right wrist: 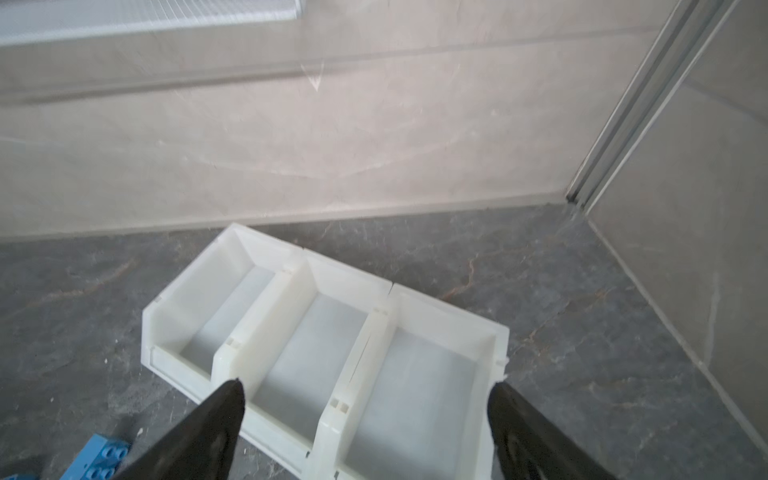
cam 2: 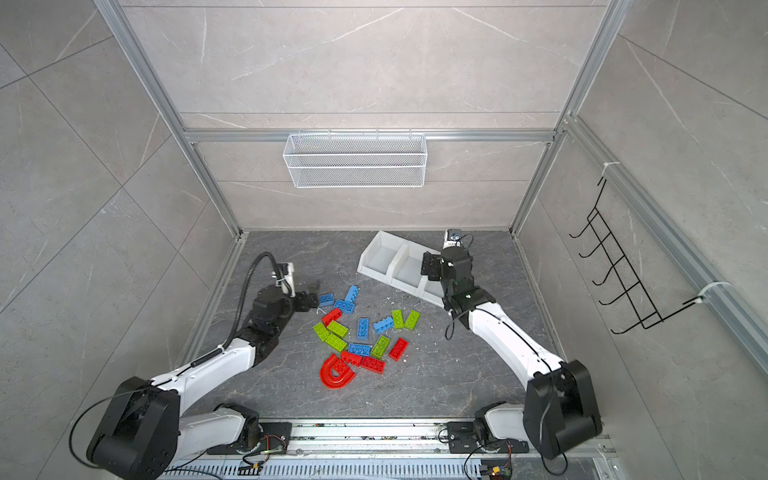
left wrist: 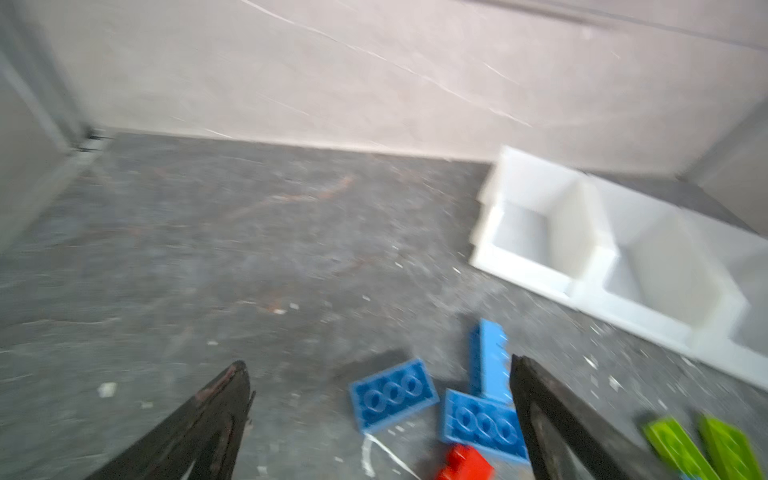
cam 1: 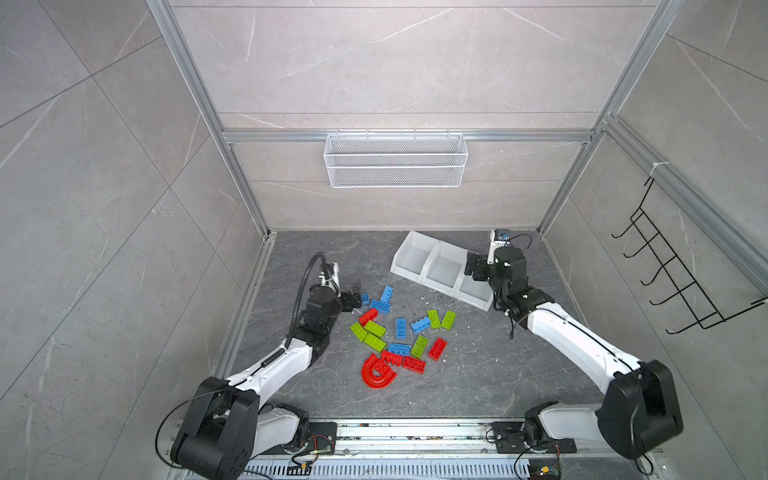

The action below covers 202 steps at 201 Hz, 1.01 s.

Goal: Sort the legos into containers by color

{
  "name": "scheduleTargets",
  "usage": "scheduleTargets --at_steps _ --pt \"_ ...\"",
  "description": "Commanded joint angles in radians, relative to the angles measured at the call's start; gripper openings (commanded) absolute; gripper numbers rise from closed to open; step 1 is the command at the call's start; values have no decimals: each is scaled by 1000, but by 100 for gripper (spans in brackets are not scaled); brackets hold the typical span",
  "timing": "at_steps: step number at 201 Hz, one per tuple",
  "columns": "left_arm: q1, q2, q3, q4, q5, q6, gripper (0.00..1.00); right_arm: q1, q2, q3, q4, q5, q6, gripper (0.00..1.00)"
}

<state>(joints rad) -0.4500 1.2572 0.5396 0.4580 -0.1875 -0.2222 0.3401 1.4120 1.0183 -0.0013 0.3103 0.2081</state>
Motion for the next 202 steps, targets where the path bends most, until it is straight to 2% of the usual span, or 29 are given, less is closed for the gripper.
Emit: scheduleTargets --at_steps 1,18,37,89,115,140,202 --pt "-41 72 39 29 -18 8 100 4 135 78 -261 -38 73 93" --pt "-40 101 31 50 -55 2 100 4 221 142 -305 -40 86 93" --pt "-40 102 8 81 -28 10 100 3 295 171 -293 -41 102 94" --pt "-41 36 -22 82 -97 14 100 11 472 287 -320 -56 102 89" --pt "-41 -10 -66 98 -177 -14 100 11 549 369 -378 -89 93 80" --pt "-40 -6 -76 108 -213 -14 100 11 593 429 -406 -93 83 77" --pt "-40 -17 -85 117 -205 -16 100 11 694 573 -512 -106 40 59"
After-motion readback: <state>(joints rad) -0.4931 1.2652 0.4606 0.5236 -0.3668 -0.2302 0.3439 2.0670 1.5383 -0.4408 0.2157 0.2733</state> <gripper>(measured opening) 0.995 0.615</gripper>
